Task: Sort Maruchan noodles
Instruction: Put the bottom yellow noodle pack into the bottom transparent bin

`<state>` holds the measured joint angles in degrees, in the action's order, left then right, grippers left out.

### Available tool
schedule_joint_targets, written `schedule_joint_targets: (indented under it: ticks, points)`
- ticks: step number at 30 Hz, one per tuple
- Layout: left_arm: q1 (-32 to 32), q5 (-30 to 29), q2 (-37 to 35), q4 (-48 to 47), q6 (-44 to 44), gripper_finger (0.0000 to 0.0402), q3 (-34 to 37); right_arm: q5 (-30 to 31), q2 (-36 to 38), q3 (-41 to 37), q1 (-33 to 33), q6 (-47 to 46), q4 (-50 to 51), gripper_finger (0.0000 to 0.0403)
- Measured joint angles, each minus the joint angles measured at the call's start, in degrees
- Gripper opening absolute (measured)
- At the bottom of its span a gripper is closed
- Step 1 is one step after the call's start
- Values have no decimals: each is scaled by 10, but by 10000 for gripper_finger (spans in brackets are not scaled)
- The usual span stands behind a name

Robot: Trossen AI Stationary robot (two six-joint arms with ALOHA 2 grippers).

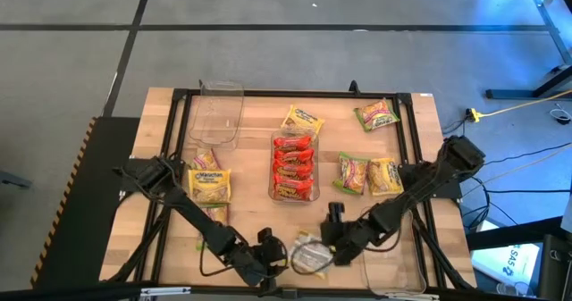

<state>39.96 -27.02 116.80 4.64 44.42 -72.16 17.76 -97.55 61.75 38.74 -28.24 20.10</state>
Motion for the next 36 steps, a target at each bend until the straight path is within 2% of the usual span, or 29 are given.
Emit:
schedule_joint_targets:
  ticks: [3,7,9,15,19,26,36]
  points:
    - [6,-38,-4,-19,-10,130,1,-58,5,7,29,-21,2,245]
    - [5,-114,8,-12,-18,130,1,-34,-15,-8,74,-52,-21,245]
    - [1,-128,18,-14,-25,130,1,-14,-30,-18,90,-66,-17,245]
    - [-11,-100,47,-8,-26,130,1,2,-81,-25,100,-94,-36,245]
    - [-13,-99,49,-1,-26,130,1,22,-110,-24,79,-90,-43,245]
    - [-18,-89,50,-1,-29,130,1,61,-114,-25,50,-86,-85,245]
    - [-14,17,51,47,-26,130,2,78,-112,60,30,-70,-67,245]
